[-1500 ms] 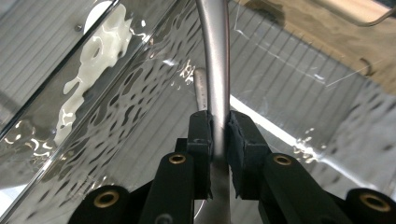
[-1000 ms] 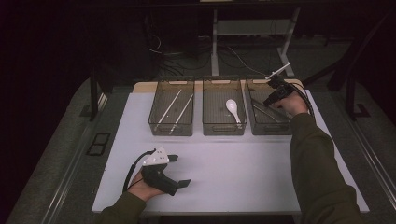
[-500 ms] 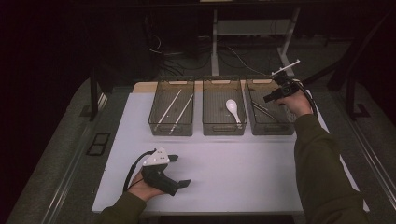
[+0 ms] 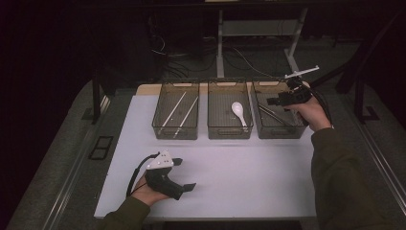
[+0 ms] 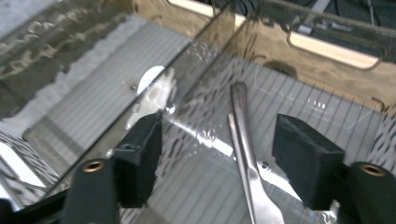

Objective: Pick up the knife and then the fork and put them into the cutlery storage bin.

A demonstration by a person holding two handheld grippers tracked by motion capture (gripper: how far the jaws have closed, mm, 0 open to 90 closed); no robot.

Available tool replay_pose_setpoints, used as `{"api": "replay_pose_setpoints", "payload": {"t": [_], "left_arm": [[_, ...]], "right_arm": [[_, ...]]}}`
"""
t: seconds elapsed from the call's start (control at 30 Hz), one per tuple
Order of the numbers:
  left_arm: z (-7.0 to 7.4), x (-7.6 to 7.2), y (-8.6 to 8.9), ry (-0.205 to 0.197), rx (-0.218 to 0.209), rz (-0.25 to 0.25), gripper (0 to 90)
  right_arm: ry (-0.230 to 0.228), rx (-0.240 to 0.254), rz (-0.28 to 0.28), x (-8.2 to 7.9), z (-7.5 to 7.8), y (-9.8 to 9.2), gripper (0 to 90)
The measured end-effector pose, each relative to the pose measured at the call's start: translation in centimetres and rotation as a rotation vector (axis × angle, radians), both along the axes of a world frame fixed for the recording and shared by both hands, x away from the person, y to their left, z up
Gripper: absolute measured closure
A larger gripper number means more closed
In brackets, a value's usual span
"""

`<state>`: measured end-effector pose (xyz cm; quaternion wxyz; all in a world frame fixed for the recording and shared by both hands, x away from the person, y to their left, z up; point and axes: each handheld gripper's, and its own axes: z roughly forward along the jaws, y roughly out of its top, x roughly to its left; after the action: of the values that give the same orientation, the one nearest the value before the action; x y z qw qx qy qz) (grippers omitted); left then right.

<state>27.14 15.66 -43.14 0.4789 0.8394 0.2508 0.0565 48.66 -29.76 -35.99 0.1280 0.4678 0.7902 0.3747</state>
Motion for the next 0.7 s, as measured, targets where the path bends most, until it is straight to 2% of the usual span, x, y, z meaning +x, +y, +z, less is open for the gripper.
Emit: {"api": "replay_pose_setpoints", "payload": {"t": [0.1, 0.33, 0.57, 0.7], "left_arm": [[0.0, 0.0, 0.0, 0.004, -0.001, 0.002, 0.0], [0.0, 0.0, 0.0, 0.001, 0.004, -0.003, 0.0], [0.0, -0.1, 0.0, 0.001, 0.003, -0.003, 0.0], [0.0, -0.1, 0.0, 0.002, 0.002, -0.002, 0.0]], "right_arm": [[-0.027, 0.03, 0.014, -0.9, 0.2, 0.2, 28.1], [-0.075, 0.038, 0.024, -2.8, 0.2, 0.1, 23.4], [-0.1, 0.045, 0.045, -4.8, -0.3, -0.1, 20.8], [-0.114, 0.066, 0.057, -6.0, -0.7, -0.1, 20.1]]}}
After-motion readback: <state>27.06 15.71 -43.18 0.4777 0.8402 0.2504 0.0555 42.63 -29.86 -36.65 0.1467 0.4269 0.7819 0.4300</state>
